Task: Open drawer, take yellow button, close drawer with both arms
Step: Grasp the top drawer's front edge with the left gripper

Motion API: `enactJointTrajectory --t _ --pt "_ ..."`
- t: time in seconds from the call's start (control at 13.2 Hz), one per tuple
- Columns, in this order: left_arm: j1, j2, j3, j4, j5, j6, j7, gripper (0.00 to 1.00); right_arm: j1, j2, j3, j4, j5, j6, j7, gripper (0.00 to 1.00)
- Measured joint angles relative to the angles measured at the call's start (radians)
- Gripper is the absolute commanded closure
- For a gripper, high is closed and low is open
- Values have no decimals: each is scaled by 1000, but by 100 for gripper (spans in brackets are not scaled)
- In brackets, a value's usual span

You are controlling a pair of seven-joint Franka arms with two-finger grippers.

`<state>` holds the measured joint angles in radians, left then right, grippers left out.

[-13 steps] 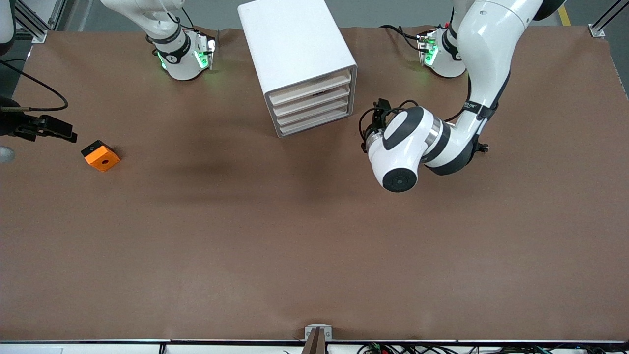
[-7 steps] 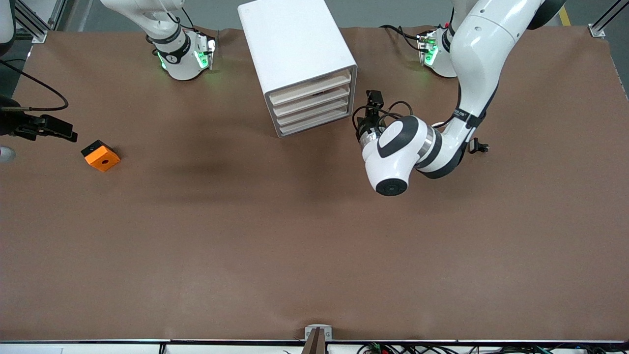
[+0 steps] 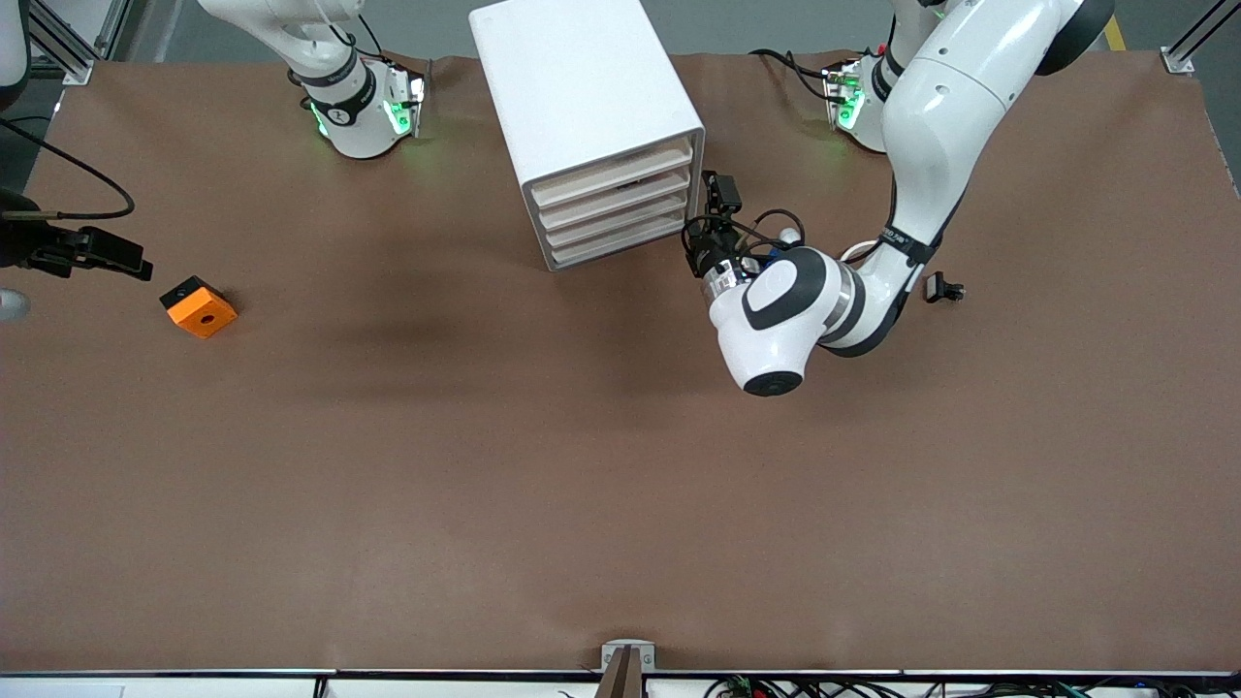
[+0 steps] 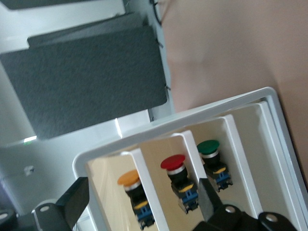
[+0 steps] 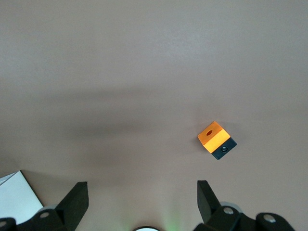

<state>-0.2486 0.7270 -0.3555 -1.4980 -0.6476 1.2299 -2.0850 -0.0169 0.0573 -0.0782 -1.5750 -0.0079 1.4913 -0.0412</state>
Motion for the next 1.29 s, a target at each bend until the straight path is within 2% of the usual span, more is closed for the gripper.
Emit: enactJointTrajectory --t 0.83,1.06,1.29 --pt "-7 104 0 4 -124 -96 -121 0 -23 7 -7 0 -1 0 0 0" --pt "-36 112 -1 4 -127 -96 -133 37 -23 7 -7 0 -1 0 10 0" --pt "-47 119 -1 4 -131 -96 -176 39 -23 7 -7 0 -1 0 19 0"
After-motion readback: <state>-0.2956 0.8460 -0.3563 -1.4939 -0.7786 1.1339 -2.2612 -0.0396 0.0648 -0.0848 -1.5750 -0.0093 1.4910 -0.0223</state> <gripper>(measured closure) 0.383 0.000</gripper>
